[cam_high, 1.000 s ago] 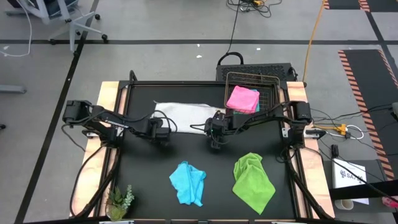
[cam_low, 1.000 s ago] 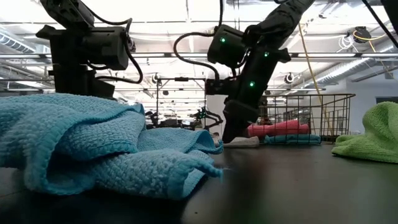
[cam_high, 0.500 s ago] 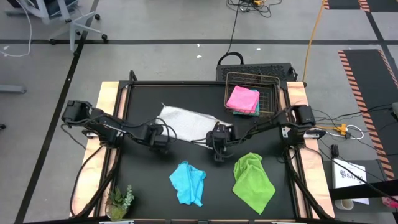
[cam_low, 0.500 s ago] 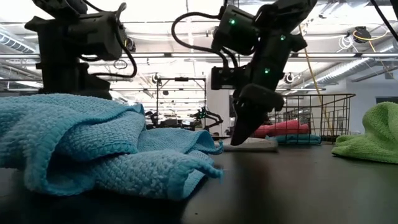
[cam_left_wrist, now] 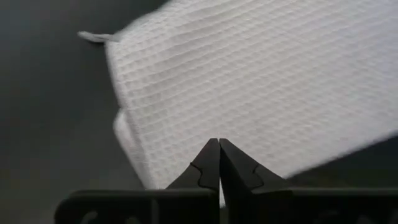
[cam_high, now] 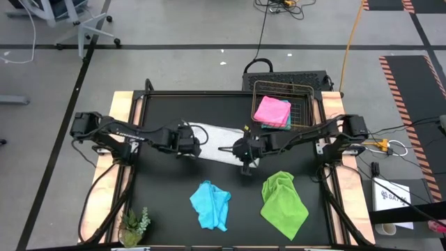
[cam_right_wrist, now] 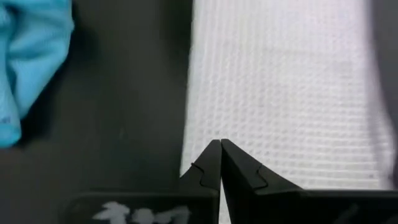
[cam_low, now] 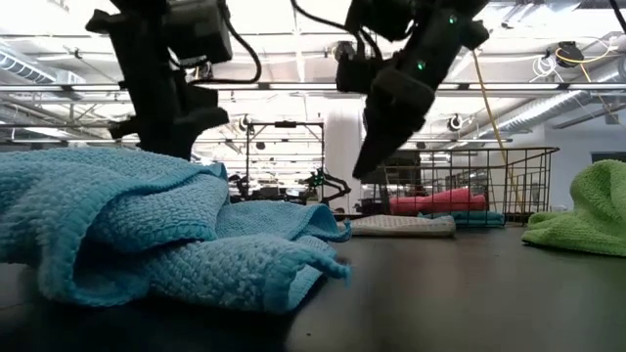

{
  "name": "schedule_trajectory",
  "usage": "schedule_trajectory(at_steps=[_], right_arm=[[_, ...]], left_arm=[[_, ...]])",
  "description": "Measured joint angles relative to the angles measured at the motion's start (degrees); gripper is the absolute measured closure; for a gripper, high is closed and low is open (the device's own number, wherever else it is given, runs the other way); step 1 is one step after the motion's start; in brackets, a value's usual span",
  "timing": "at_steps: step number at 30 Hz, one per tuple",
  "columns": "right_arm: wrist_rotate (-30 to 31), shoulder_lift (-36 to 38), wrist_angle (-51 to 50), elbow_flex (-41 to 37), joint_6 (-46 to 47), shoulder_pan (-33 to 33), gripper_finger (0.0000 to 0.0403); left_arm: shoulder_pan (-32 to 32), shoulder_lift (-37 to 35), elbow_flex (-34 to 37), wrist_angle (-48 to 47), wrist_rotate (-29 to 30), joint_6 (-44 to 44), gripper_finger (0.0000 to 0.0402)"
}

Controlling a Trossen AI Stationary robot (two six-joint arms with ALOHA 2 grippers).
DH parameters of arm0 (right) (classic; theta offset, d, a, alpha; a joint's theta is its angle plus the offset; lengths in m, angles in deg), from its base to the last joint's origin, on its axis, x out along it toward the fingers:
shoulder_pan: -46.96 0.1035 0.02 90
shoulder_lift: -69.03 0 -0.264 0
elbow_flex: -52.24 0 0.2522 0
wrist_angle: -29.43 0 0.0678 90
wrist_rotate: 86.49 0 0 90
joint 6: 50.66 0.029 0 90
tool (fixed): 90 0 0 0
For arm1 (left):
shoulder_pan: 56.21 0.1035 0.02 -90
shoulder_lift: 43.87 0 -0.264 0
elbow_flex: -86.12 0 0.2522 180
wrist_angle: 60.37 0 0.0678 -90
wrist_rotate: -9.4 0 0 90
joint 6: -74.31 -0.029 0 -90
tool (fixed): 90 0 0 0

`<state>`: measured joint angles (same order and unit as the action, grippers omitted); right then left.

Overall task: Fold microfiber towels
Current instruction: Fold the gray towel

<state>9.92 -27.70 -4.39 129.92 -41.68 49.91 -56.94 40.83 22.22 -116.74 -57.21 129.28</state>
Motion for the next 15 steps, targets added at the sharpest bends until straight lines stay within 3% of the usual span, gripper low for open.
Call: schedule_trajectory(at_steps=[9, 15], right_arm=[[4.3, 4.3, 2.7, 0.1, 0.0, -0.1, 0.0403], [7.2, 4.4, 3.5, 0.1, -1.1, -1.4, 0.0403]], left_arm=[[2.3, 0.0, 5.7, 0.6, -0.9, 1.8, 0.0387], [1.3, 0.0, 11.0, 7.9, -4.2, 4.6, 0.0396]])
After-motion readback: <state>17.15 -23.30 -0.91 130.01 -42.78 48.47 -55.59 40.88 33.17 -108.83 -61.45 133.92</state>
